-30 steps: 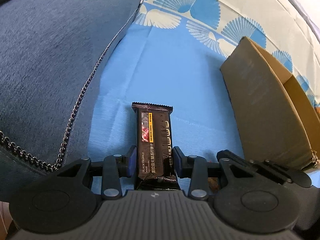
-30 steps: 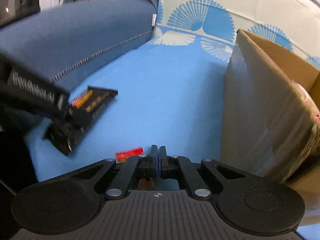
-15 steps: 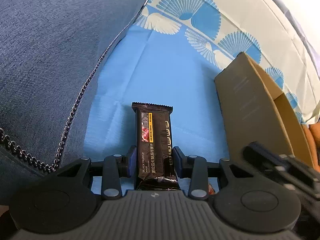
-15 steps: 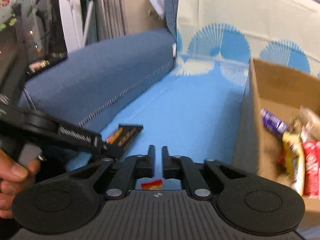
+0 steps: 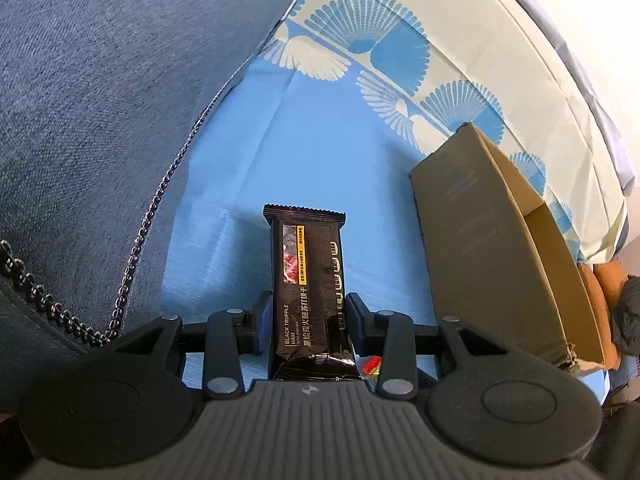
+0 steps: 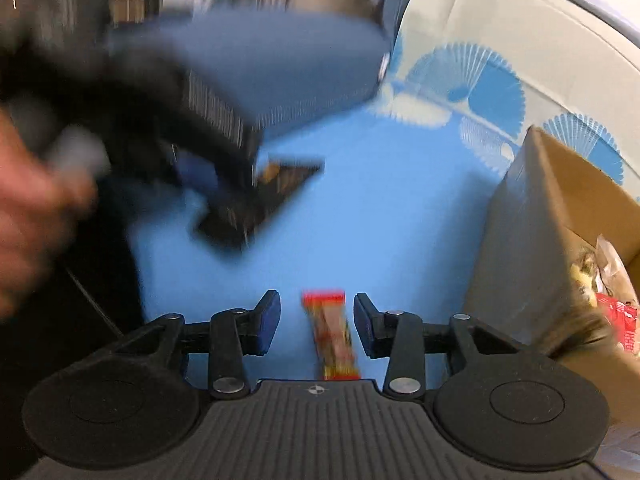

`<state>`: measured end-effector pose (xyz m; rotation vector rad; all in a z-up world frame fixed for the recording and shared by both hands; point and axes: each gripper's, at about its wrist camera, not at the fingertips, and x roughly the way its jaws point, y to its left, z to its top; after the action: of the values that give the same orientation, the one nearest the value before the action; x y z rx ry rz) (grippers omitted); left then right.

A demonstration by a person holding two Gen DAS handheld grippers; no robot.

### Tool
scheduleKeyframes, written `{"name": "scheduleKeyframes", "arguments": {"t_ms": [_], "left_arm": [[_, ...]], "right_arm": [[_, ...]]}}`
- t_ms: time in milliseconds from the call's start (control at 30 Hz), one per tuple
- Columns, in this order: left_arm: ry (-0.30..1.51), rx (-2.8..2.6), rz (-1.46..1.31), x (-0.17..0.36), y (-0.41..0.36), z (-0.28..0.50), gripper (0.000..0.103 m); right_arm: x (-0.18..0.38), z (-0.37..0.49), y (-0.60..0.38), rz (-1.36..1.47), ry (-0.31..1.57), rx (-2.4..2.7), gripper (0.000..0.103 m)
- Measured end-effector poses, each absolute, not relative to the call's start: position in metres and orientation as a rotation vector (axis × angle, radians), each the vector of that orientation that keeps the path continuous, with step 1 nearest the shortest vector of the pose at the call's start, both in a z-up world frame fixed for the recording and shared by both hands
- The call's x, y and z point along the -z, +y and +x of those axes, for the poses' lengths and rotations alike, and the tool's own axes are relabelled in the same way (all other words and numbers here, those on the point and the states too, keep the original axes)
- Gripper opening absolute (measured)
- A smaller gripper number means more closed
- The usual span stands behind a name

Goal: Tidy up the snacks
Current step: 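Lift the candy with the right gripper while the left gripper holds the chocolate bar, then carry the chocolate bar and candy over the box and release both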

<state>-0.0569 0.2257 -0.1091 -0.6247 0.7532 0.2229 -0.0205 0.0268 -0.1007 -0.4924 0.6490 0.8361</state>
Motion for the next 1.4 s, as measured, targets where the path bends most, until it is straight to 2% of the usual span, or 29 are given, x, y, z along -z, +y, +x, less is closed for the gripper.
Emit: {"name": "scheduleKeyframes", "arguments": {"t_ms": [100, 133, 200, 233, 400, 800, 967, 1233, 1267, 1300, 1333, 1367, 1400], "left_arm": [[0.753, -0.218, -0.605, 0.108, 0.224, -0.057, 0.042], [0.754, -0.217, -0.6, 0.108, 0.224, -0.057, 0.042], [0.755, -0.219, -0.592, 0.108, 0.223, -0.057, 0.042], [0.756, -0.22, -0.589, 0.108, 0.223, -0.056, 0.042], [0.75, -0.231, -0.555, 0.106, 0.218, -0.053, 0.042], [0.623, -0.272, -0.463, 0.075, 0.197, -0.059, 0.042], [0.592, -0.223, -0.455, 0.031, 0.161, -0.027, 0.042], [0.476, -0.046, -0.355, -0.046, 0.072, 0.062, 0.043], [0.481, -0.031, -0.337, -0.051, 0.063, 0.071, 0.05], [0.482, -0.021, -0.321, -0.054, 0.054, 0.077, 0.055], [0.472, -0.016, -0.306, -0.056, 0.048, 0.079, 0.065], [0.455, -0.013, -0.289, -0.058, 0.043, 0.078, 0.069], [0.447, -0.013, -0.276, -0.059, 0.04, 0.075, 0.07]], "right_arm": [[0.12, -0.014, 0.035, -0.509, 0.674, -0.761, 0.046], [0.12, -0.01, 0.036, -0.489, 0.691, -0.756, 0.042], [0.119, -0.005, 0.035, -0.448, 0.714, -0.778, 0.019], [0.119, -0.005, 0.034, -0.443, 0.718, -0.784, 0.019], [0.109, -0.001, 0.028, -0.363, 0.715, -0.813, 0.017], [0.02, 0.003, -0.013, -0.144, 0.429, -0.744, 0.017], [-0.01, 0.026, -0.051, -0.067, 0.317, -0.632, 0.017], [-0.029, 0.074, -0.132, 0.117, 0.281, -0.35, 0.017], [-0.028, 0.08, -0.139, 0.128, 0.292, -0.326, 0.018], [-0.026, 0.085, -0.144, 0.131, 0.309, -0.312, 0.019], [-0.024, 0.091, -0.149, 0.133, 0.329, -0.292, 0.034], [-0.022, 0.095, -0.154, 0.138, 0.347, -0.275, 0.049], [-0.02, 0.098, -0.159, 0.149, 0.357, -0.253, 0.077]]}}
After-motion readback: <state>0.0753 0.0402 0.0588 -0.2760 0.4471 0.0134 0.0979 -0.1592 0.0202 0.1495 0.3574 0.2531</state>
